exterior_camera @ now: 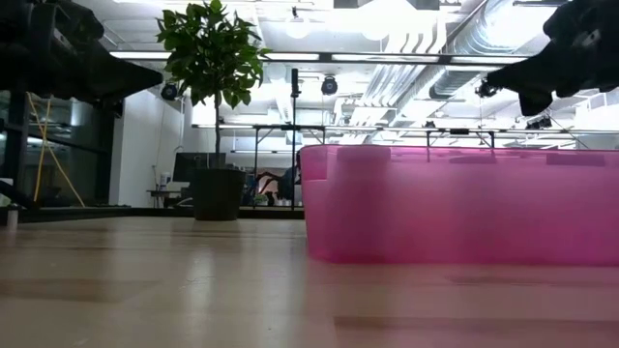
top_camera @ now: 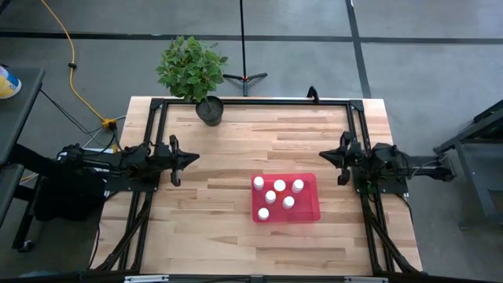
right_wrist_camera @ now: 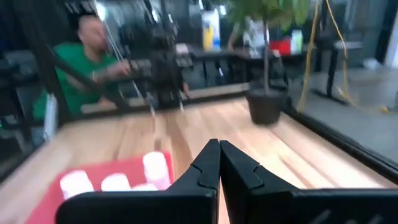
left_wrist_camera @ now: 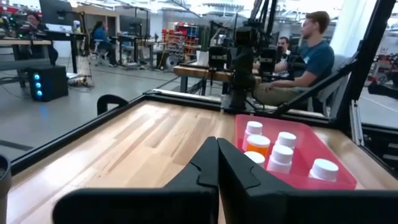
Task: Pick and place pill bottles into a basket
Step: Return to Home Position
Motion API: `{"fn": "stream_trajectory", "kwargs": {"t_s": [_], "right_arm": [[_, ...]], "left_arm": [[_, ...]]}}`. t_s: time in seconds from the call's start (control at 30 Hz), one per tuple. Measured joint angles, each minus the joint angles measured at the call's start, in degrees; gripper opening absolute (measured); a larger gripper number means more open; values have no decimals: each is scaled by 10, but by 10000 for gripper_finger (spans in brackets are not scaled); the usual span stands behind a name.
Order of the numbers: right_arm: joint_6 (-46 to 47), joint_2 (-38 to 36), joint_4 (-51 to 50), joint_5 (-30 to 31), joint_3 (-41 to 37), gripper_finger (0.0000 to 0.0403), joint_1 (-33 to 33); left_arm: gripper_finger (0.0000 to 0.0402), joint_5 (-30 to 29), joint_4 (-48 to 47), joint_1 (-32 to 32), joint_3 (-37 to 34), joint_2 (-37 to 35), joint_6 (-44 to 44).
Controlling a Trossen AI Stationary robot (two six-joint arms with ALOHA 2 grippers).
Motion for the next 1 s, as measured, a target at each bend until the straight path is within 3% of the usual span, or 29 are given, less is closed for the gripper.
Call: {"fn": "stream_trajectory", "kwargs": {"t_s": [0.1, 0.4, 0.7, 0.9, 1.0], "right_arm": [[-6, 1, 124, -25, -69, 0, 0], [-11, 18, 119, -37, -67, 0, -1], [-31, 19, 105, -51, -67, 0, -1], [-45, 19, 104, -53, -67, 0, -1], [-62, 20, 104, -47, -67, 0, -1]], "left_arm": [[23, 0, 1, 0, 0, 0, -1], [37, -2, -11, 0, 0, 0, -3], [22, 21, -24, 0, 0, 0, -2], [48, 27, -23, 0, 0, 0, -3], [34, 28, -24, 0, 0, 0, -2]]}}
